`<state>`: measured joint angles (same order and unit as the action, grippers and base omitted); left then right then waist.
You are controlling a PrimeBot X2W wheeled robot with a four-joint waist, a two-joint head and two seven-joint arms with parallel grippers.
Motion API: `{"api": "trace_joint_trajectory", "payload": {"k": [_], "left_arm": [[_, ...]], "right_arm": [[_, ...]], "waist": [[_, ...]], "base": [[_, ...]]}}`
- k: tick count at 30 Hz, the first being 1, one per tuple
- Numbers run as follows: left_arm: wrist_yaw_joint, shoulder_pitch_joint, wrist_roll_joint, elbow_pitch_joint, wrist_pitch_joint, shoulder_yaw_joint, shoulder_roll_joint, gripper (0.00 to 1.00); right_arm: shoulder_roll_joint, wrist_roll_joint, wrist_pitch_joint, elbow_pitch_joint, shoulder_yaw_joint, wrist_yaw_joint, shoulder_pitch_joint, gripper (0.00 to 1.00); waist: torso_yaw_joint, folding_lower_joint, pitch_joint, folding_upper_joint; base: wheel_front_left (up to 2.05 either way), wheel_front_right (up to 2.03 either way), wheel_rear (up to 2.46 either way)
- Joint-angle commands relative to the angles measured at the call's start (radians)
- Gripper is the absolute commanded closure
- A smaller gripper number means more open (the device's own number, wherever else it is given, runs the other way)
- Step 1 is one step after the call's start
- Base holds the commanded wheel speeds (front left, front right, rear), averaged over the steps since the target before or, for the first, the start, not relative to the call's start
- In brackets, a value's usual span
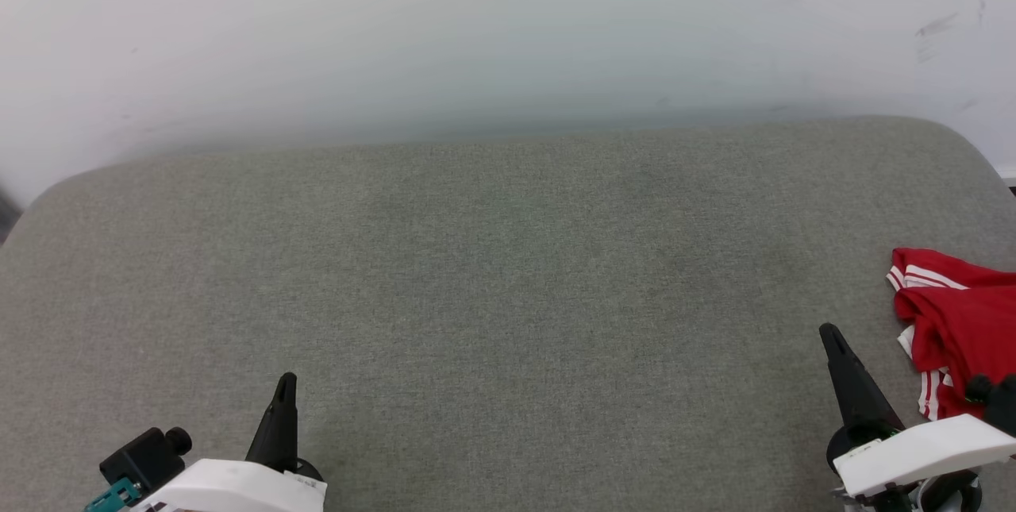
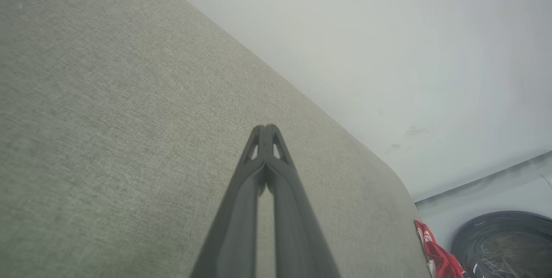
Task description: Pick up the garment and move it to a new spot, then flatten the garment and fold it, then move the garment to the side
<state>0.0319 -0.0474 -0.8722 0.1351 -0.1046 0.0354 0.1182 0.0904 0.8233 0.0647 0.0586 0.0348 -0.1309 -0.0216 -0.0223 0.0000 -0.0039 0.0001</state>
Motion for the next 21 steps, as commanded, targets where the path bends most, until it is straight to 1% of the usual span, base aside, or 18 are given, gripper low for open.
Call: {"api": "trace_joint_trajectory", "payload": {"k": [1,13,21], "left_arm": [[0.007,0.029,-0.033,-0.006,0.007,-0.009,0.002,1.00],[0.026,0.054,-0.175,0.016,0.044,-0.032,-0.008,1.00],[0.036,0.069,-0.251,0.027,0.064,-0.044,-0.013,1.00]], "right_arm": [[-0.001,0.035,0.002,-0.003,0.005,0.000,0.030,1.00],[-0.005,0.186,0.008,0.034,0.015,0.000,0.050,1.00],[-0.008,0.265,0.012,0.053,0.021,0.000,0.062,1.00]], "waist": [[0.000,0.0000,0.000,-0.0001],[0.004,0.0000,0.001,-0.0001],[0.005,0.0000,0.002,-0.0001]], "base": [[0.00,0.00,0.00],[0.00,0.00,0.00],[0.00,0.00,0.00]]}}
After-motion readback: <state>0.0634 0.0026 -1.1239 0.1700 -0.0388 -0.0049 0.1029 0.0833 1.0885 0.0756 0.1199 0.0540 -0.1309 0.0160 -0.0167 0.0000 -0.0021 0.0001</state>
